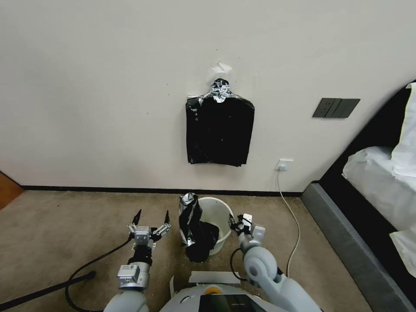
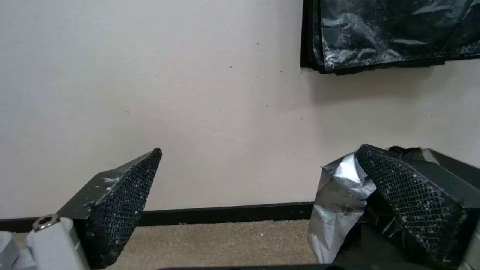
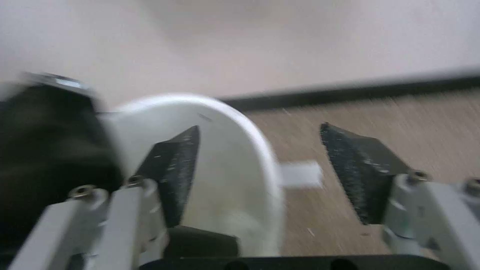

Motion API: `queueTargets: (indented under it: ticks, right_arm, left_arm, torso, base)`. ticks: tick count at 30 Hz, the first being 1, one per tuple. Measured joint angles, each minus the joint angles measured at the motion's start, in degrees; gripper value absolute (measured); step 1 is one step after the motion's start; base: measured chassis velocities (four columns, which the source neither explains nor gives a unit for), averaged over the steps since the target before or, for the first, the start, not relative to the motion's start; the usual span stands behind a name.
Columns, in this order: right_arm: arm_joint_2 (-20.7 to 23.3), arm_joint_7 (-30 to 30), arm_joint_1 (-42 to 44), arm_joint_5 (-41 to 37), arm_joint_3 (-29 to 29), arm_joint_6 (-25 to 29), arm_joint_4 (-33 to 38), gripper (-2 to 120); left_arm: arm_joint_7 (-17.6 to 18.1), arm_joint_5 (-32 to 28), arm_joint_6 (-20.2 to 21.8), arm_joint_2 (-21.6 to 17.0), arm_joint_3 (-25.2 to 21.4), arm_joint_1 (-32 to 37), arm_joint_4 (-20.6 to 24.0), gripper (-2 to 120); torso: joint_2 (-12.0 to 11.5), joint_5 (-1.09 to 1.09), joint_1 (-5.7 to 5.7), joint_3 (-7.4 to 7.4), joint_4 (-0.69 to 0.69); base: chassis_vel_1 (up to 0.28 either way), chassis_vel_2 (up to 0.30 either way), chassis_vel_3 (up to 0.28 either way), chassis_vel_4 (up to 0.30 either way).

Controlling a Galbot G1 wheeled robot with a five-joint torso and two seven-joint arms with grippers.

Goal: Place a trash bag onto the trash bin.

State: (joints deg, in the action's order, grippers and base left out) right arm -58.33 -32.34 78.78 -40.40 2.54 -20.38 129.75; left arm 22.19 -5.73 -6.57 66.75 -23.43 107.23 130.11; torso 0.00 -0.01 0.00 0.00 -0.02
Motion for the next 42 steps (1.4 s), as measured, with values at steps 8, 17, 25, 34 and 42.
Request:
queueTargets:
  ticks: [8,17,25,34,42]
  right_arm:
    - [6.72,2.29,-17.32,-24.67,-5.48,-11.6,3.11,99]
    - [0.3,-5.42,-32.06,-34.12,-16.86,-15.06,-7.22,100]
    - [-1.28,-7.78,-35.03,-34.32,-19.89,-15.36,-10.68,85]
    - [-2.28,-11.41,-36.58,-38.23,-21.74,-15.68,-12.2,48]
    - [-1.94,-11.78,-36.99,-39.04,-22.38,-15.79,-12.2,20]
  left_arm:
    - [0.15,-0.01,1.13,0.24,0.04,0.0,-0.23,100]
    - [0.22,0.1,1.48,1.23,-0.09,0.18,-0.29,100]
    - [0.22,0.14,1.89,1.29,0.39,-0.35,-0.59,100]
    - [0.39,0.12,2.88,0.72,1.73,-1.87,-1.39,100]
    - [1.22,-0.09,4.65,0.18,3.2,-3.02,-1.64,100]
  torso:
    - [0.0,0.0,0.0,0.01,0.02]
    - [0.0,0.0,0.01,0.01,0.03]
    - [0.0,0.0,0.0,0.01,0.01]
    - [0.0,0.01,0.0,0.01,0.02]
    - [0.0,0.01,0.0,0.0,0.02]
  base:
    - [0.0,0.0,0.0,0.0]
    - [0.0,0.0,0.0,0.0]
    - [0.0,0.0,0.0,0.0]
    - [0.0,0.0,0.0,0.0]
    - [0.0,0.0,0.0,0.0]
